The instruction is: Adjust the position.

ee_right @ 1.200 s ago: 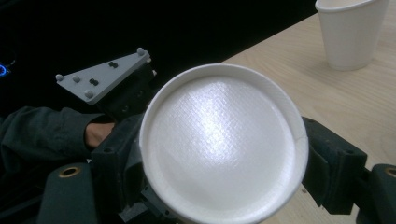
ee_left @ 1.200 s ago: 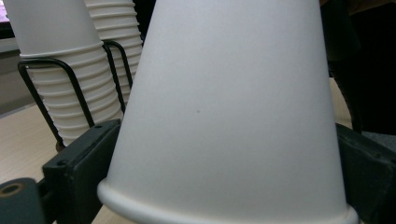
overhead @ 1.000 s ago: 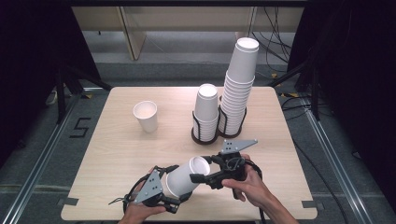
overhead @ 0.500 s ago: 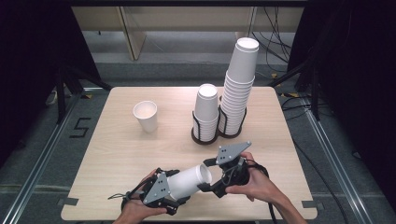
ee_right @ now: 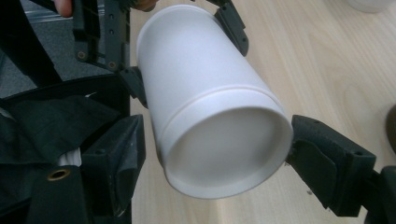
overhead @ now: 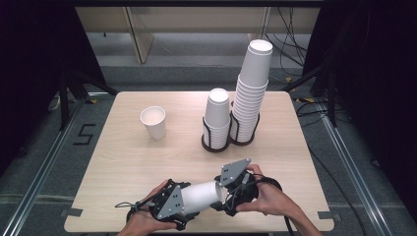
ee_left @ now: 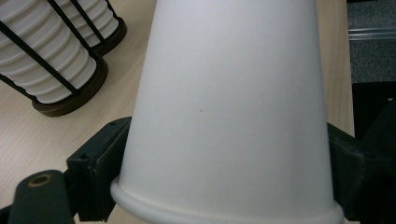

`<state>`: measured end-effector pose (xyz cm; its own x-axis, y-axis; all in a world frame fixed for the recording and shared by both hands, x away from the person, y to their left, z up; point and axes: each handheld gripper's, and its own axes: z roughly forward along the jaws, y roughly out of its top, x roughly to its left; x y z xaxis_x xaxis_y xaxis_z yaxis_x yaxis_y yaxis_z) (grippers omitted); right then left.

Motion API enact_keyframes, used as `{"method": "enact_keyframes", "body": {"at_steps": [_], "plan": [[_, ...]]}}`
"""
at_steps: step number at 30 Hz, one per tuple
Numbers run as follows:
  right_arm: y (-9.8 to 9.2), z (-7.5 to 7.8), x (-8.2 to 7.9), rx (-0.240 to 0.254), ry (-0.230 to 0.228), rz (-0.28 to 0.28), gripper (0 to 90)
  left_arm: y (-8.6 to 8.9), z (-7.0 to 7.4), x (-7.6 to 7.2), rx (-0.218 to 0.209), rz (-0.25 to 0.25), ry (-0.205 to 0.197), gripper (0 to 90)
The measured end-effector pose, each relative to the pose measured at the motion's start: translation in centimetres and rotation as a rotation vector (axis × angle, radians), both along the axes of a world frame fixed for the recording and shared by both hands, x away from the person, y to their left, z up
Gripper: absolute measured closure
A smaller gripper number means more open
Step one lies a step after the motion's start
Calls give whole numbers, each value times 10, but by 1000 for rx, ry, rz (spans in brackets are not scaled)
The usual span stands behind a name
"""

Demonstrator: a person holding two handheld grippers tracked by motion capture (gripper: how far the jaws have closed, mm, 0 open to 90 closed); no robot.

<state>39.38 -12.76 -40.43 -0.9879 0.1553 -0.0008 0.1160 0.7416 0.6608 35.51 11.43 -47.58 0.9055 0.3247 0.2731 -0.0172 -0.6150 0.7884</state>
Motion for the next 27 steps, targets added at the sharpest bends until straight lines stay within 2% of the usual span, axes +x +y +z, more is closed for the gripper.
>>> {"method": "enact_keyframes", "body": {"at_steps": [3,12,17,19,23,27], "plan": [[1,-3,1,4,10,-4,200,-1,-2,-1,-28,4,7,137],[6,-10,4,52,80,13,191,-3,-2,-3,-25,-14,-3,137],[6,-9,3,38,67,19,196,-4,0,-2,-2,-30,-22,137],[7,-9,1,5,44,21,201,-3,2,-4,26,-27,-26,137],[11,-11,-2,-34,25,37,199,-5,0,-5,27,-34,-23,137],[12,-13,-1,-40,30,39,201,-5,0,-5,27,-36,-21,137]]}}
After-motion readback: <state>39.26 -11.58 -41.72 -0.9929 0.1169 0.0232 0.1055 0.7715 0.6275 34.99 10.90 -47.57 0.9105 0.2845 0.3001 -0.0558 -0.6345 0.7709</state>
